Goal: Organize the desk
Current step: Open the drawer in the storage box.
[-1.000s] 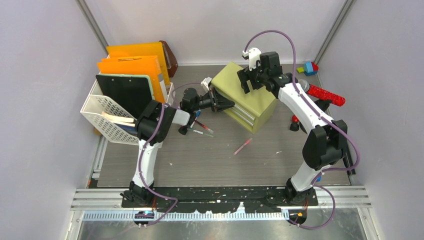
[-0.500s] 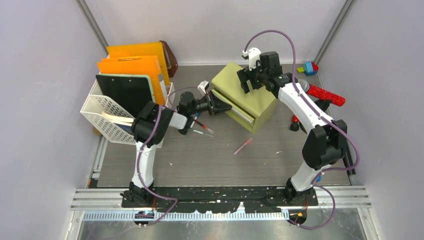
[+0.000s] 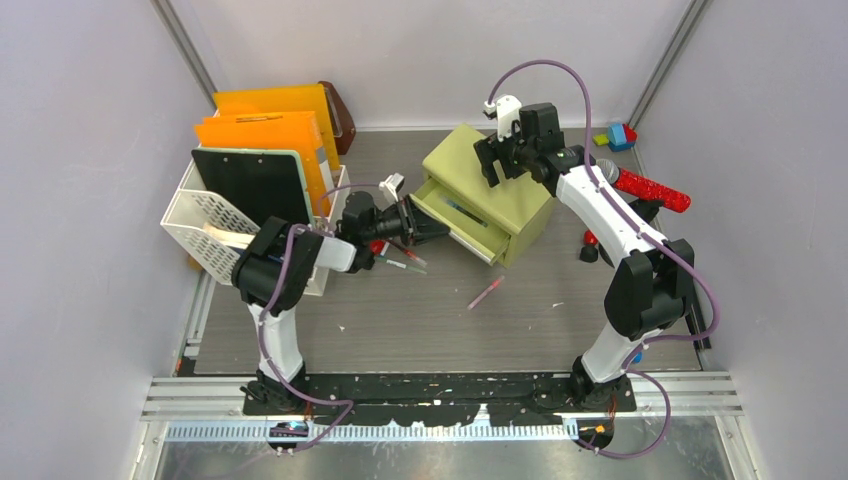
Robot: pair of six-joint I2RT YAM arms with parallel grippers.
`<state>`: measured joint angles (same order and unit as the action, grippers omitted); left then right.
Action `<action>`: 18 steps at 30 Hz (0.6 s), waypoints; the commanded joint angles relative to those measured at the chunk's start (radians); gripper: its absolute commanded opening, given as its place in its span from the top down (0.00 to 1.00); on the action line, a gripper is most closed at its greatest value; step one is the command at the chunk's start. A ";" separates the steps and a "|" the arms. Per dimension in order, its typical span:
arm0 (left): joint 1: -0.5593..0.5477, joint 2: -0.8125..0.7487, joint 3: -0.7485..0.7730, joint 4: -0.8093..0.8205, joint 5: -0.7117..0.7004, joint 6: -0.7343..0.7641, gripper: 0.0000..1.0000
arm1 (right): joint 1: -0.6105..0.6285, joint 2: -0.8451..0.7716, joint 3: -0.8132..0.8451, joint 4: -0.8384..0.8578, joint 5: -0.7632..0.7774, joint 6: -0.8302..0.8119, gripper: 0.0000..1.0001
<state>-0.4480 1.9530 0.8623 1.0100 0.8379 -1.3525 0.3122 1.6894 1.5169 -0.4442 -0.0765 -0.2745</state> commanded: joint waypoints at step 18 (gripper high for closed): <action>-0.001 -0.400 0.091 -0.942 -0.023 0.873 0.19 | 0.001 -0.089 -0.031 -0.179 0.013 -0.051 0.05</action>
<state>-0.4511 1.6588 0.8883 0.3363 0.8722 -0.7425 0.3134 1.6623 1.5085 -0.4759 -0.0757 -0.2886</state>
